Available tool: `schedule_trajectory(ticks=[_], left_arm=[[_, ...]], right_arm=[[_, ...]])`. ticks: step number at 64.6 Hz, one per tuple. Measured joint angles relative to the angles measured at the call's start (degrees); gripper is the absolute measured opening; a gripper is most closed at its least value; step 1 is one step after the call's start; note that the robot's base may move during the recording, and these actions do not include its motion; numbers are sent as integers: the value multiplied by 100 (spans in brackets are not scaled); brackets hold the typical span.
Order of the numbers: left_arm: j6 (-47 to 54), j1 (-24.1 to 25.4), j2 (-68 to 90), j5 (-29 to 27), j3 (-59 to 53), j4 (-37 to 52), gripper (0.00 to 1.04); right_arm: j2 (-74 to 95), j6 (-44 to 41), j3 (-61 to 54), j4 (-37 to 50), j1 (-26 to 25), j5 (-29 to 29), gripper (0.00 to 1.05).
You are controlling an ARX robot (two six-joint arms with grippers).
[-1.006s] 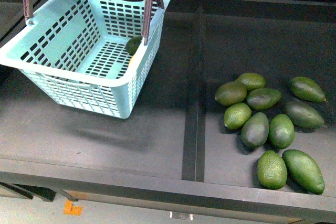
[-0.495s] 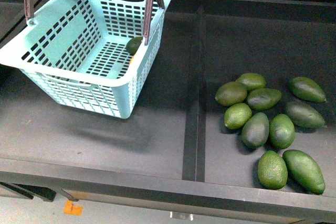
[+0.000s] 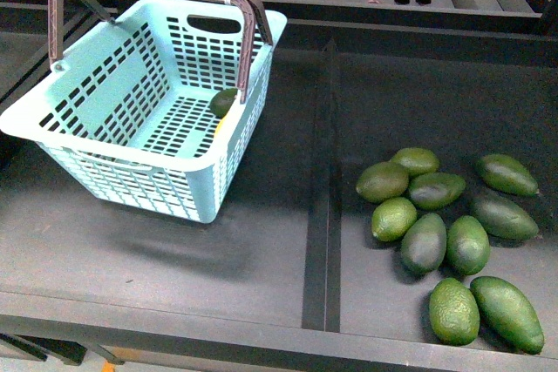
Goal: Pick mango and avocado into basket
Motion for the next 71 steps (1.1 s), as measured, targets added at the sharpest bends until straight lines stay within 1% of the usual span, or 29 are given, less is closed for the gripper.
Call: schedule_trajectory(ticks=[13,18,27,53,71], left_arm=[[0,0,-1139,2,-446,-667,2],[0,0,-1836,2,-629,-1185,2],[2,0,-2671,2,-772,-1864,2],[15,0,-4623,2,-848,-3624,2],[17,0,-5508,2,-848,-4478,2]], right_arm=[[0,0,0,0,0,-2,96],[0,0,0,0,0,-2,96],[0,0,0,0,0,-2,96],[0,0,0,0,0,-2,96],[0,0,0,0,0,-2,96]])
